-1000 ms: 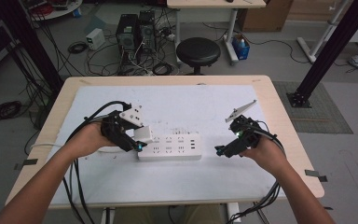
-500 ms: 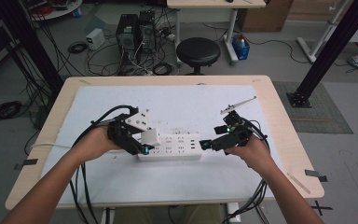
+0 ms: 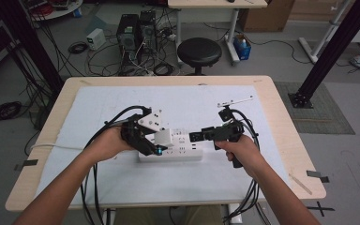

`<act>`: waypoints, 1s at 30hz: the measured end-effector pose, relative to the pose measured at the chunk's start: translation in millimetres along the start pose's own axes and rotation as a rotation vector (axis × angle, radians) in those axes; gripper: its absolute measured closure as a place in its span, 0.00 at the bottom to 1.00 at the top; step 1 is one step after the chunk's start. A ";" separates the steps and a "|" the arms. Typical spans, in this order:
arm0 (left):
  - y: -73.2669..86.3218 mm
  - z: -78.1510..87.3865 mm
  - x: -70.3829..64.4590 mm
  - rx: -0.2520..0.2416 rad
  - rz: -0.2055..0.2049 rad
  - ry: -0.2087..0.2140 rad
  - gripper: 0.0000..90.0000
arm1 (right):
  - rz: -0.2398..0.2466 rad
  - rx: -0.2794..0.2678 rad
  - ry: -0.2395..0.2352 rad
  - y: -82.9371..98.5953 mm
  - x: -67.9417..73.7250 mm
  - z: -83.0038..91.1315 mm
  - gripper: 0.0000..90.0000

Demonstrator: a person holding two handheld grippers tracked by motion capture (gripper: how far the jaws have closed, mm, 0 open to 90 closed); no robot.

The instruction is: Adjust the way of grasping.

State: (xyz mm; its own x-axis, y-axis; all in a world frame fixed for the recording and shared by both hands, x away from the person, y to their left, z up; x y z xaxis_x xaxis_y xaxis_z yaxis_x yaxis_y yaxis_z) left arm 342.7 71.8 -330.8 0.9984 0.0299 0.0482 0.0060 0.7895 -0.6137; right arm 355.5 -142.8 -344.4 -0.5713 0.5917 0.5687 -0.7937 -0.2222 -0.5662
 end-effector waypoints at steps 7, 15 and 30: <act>-9.5 -7.4 1.2 -0.023 -0.012 0.005 0.47 | -0.063 0.020 -0.038 -3.9 0.1 -9.1 0.07; -13.5 -13.7 3.4 -0.023 -0.015 0.006 0.47 | -0.116 0.036 -0.082 -5.9 -0.1 -16.9 0.17; -16.1 -19.5 4.2 -0.010 -0.038 -0.012 0.47 | -0.256 0.111 -0.154 -5.0 -1.2 -37.0 0.34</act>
State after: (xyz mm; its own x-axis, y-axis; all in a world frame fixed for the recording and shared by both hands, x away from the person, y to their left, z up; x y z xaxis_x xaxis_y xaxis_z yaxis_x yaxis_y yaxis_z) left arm 347.9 47.3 -336.1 0.9966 0.0078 0.0814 0.0445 0.7838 -0.6194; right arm 367.9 -113.7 -364.3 -0.3683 0.5168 0.7728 -0.9289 -0.1695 -0.3293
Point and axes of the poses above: each handheld gripper's, and its own axes: z roughly backward along the jaws, y roughly out of its underside, x roughly to its left, the point moved 4 cm from there along -z, roughly forward along the jaws, and after that the axes turned 9 degrees about y, right-handed, at the moved point
